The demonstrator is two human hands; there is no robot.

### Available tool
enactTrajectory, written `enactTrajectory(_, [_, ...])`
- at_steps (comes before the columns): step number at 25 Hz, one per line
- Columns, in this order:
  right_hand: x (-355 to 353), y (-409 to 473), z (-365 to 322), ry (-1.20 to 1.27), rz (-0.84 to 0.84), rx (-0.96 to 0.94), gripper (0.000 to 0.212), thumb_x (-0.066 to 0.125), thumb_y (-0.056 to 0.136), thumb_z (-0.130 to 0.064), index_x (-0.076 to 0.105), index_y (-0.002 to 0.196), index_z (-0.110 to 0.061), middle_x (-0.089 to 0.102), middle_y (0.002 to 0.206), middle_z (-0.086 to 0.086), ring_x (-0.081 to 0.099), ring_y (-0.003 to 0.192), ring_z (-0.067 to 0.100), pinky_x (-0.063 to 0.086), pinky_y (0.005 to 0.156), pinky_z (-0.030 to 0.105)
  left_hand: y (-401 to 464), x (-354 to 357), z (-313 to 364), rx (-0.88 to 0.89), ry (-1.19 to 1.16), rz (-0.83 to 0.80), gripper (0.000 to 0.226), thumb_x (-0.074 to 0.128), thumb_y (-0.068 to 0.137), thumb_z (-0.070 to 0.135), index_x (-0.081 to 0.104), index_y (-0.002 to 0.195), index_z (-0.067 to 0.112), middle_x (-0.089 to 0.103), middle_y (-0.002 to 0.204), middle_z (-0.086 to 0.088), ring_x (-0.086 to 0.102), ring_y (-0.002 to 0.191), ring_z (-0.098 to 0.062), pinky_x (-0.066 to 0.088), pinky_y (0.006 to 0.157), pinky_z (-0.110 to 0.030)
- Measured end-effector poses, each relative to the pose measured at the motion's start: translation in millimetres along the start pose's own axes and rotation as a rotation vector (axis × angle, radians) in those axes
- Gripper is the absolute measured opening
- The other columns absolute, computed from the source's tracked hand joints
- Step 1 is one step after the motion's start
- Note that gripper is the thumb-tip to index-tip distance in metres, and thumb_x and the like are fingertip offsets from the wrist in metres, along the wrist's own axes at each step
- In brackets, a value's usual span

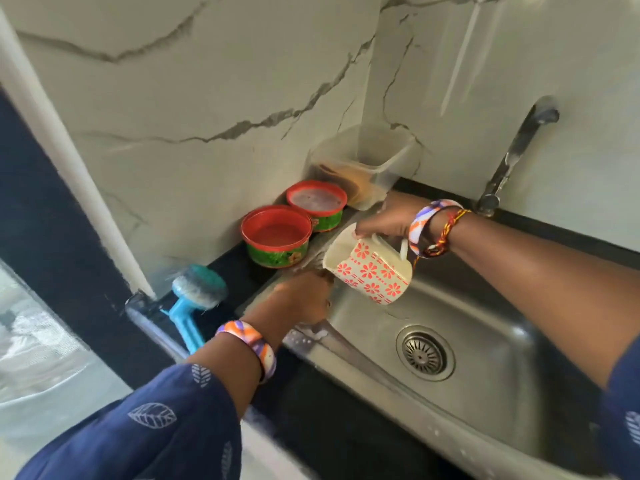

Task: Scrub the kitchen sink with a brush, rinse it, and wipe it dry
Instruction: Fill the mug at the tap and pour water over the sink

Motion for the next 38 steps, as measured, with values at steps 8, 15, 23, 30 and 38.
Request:
enactTrajectory(8, [-25.0, -143.3, 48.4, 0.196, 0.247, 0.304, 0.040, 0.068, 0.081, -0.032, 0.047, 0.052, -0.015, 0.039, 0.023, -0.009, 0.038, 0.022, 0.002, 0.028, 0.030, 0.011, -51.4, -12.6, 20.3, 0.065, 0.039, -0.044, 0.039, 0.051, 0.093, 0.025, 0.052, 0.129, 0.008, 0.051, 0.135, -0.013, 0.049, 0.123, -0.029, 0.042, 0.101, -0.035])
enactTrajectory(15, [-75.0, -302.3, 117.9, -0.102, 0.346, 0.529, 0.042, 0.067, 0.081, -0.043, 0.056, 0.055, -0.011, 0.053, 0.055, 0.001, 0.045, 0.054, 0.014, 0.032, 0.055, 0.025, -94.1, -8.3, 185.3, 0.529, -0.065, -0.046, 0.044, 0.039, 0.099, 0.037, 0.050, 0.130, 0.008, 0.047, 0.139, -0.012, 0.045, 0.126, -0.029, 0.035, 0.103, -0.034])
enactTrajectory(23, [-77.1, -371.3, 173.5, -0.284, 0.193, 0.739, 0.041, 0.067, 0.077, -0.051, 0.066, 0.070, -0.011, 0.061, 0.067, 0.003, 0.047, 0.057, 0.012, 0.034, 0.053, 0.021, -144.2, 38.7, 301.3, 0.764, -0.126, -0.130, 0.062, 0.027, 0.101, 0.044, 0.014, 0.151, 0.010, 0.008, 0.159, -0.006, 0.010, 0.147, -0.023, 0.014, 0.119, -0.039])
enactTrajectory(30, [-44.6, -308.3, 126.7, -0.232, 0.019, 0.515, 0.035, 0.068, 0.078, -0.047, 0.066, 0.068, -0.014, 0.067, 0.074, 0.005, 0.056, 0.068, 0.015, 0.042, 0.063, 0.025, -137.1, 44.7, 258.3, 0.524, -0.284, -0.010, 0.044, 0.042, 0.098, 0.028, 0.040, 0.139, 0.011, 0.048, 0.135, -0.008, 0.047, 0.123, -0.024, 0.039, 0.107, -0.039])
enactTrajectory(38, [-13.7, -204.8, 26.6, -0.345, -0.115, 0.188, 0.038, 0.068, 0.080, -0.042, 0.055, 0.057, -0.014, 0.050, 0.058, -0.001, 0.042, 0.052, 0.012, 0.031, 0.049, 0.024, -113.9, 32.1, 140.6, 0.124, -0.145, 0.003, 0.049, 0.035, 0.098, 0.024, 0.035, 0.144, 0.008, 0.032, 0.148, -0.014, 0.030, 0.138, -0.029, 0.026, 0.116, -0.042])
Point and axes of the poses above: each hand's wrist, its own y-axis towards the middle knuckle, its own x-axis out of the palm, z = x × y, the point moved 1 cm from there along y, towards the middle knuckle
